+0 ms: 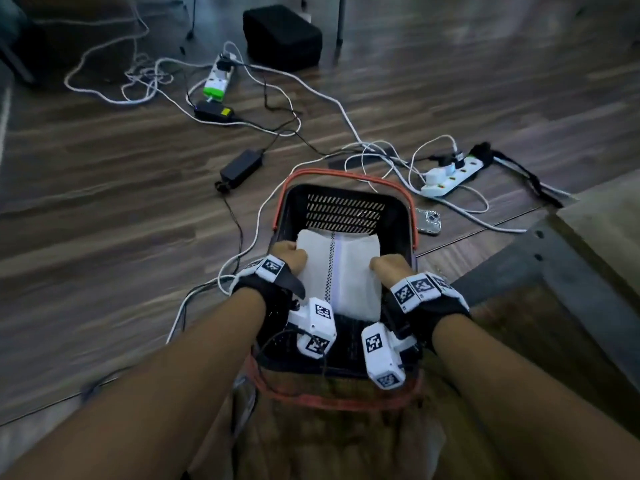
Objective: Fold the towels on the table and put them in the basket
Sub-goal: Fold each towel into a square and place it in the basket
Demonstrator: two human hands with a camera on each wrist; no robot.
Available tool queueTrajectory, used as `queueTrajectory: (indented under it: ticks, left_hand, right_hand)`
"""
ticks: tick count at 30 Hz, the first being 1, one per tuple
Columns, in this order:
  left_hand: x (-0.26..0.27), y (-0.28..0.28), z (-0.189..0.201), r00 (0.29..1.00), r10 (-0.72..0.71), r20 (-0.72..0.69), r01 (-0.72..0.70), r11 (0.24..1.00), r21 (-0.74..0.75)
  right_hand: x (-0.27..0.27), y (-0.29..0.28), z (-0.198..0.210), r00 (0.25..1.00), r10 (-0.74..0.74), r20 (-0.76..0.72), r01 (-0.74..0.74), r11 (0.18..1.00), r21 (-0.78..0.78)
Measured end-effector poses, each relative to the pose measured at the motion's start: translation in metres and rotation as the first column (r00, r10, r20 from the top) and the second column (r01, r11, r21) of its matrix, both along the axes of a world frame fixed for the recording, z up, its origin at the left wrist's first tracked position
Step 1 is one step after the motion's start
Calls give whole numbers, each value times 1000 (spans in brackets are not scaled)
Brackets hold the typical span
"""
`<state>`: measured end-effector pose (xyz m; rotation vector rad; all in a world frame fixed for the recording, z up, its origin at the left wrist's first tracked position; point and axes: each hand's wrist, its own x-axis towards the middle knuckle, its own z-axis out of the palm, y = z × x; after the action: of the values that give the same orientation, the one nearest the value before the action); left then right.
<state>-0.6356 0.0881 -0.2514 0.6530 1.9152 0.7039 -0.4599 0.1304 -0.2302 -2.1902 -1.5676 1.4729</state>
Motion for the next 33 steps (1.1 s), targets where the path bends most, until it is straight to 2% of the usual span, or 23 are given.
queueTrajectory:
  ticks: [7, 13, 17, 22, 25, 26, 28, 30, 31, 33]
  left_hand:
    - [6, 56, -54, 992, 121, -44, -117, 989, 92]
    - [8, 77, -86, 984, 157, -85, -146, 982, 124]
    - [11, 78, -100, 968, 189, -163, -173, 979, 109]
    - [12, 77, -105, 961, 219, -170, -198, 972, 130]
    - [15, 77, -107, 959, 224, -174, -184, 958, 221]
    - [16, 75, -109, 958, 202, -205, -144, 953, 268]
    - [19, 71, -113, 939, 135, -318, -14, 935, 354]
    - [22, 67, -118, 903, 43, -428, 129, 922, 366]
    - [23, 66, -121, 878, -10, -478, 195, 920, 339]
    - [22, 62, -129, 814, -124, -568, 312, 918, 246]
  right_hand:
    - [-14, 60, -69, 999, -50, 11, 49, 995, 90]
    - [-19, 81, -103, 1000, -19, -8, 21, 984, 175]
    - [-17, 83, -112, 1000, -15, -25, 19, 980, 197]
    - [-22, 82, -112, 998, -59, -30, 64, 978, 199]
    - [-31, 74, -111, 995, -86, 52, 64, 943, 328]
    - [-35, 69, -110, 990, -54, 129, -3, 912, 411]
    - [-40, 56, -112, 942, 58, 331, -249, 784, 568]
    - [-41, 46, -119, 862, 166, 479, -458, 658, 597]
    - [-41, 44, -125, 827, 203, 524, -519, 634, 574]
    - [-39, 41, -135, 793, 246, 557, -563, 646, 516]
